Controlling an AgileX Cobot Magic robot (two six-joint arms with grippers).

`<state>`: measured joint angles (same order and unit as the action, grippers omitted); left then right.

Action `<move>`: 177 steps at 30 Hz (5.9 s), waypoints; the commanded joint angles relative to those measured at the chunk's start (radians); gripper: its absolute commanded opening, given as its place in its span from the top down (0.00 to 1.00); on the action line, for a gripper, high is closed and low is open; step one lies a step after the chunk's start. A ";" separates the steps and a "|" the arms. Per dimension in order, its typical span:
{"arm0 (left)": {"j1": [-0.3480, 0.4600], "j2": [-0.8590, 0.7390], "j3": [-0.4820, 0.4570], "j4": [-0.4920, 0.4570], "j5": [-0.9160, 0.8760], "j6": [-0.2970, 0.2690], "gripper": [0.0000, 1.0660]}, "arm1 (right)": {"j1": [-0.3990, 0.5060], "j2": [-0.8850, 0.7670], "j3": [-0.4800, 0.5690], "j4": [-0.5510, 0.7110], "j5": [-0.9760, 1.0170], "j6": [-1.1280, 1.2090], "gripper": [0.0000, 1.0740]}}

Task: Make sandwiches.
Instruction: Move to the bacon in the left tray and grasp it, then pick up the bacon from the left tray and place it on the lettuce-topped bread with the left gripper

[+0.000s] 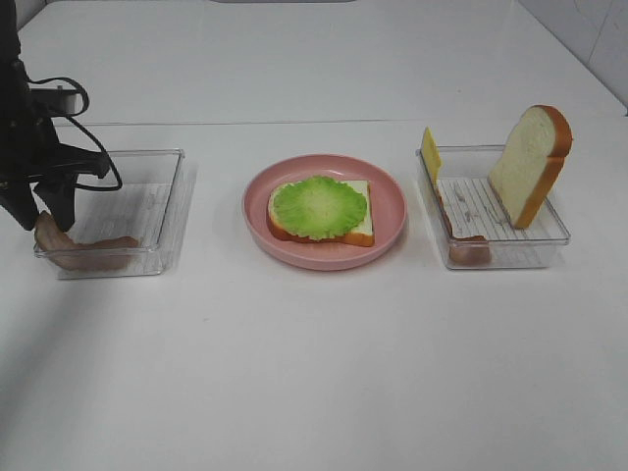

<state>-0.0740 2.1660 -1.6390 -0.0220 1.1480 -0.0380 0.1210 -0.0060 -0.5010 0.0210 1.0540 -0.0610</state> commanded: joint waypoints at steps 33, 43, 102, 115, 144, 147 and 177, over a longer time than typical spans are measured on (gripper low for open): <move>-0.001 0.002 0.006 -0.005 0.018 -0.002 0.73 | 0.001 -0.022 0.000 -0.003 -0.005 0.003 0.08; -0.001 0.002 0.006 -0.005 0.037 -0.002 0.78 | 0.001 -0.022 0.000 -0.003 -0.005 0.003 0.08; -0.004 -0.207 0.006 -0.102 0.038 0.059 1.00 | 0.001 -0.022 0.000 -0.003 -0.005 0.003 0.08; -0.004 -0.244 -0.096 -0.193 0.089 0.081 1.00 | 0.001 -0.022 0.000 -0.003 -0.005 0.003 0.08; -0.285 -0.108 -0.257 -0.488 -0.047 0.074 1.00 | 0.001 -0.022 0.000 -0.003 -0.005 0.003 0.08; -0.309 -0.078 -0.259 -0.531 -0.072 0.111 1.00 | 0.001 -0.022 0.000 -0.003 -0.005 0.003 0.08; -0.419 0.311 -0.658 -0.611 -0.041 0.169 1.00 | 0.001 -0.022 0.000 -0.003 -0.005 0.003 0.08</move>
<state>-0.4920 2.4750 -2.2890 -0.6330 1.0960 0.1230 0.1210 -0.0060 -0.5010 0.0210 1.0540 -0.0610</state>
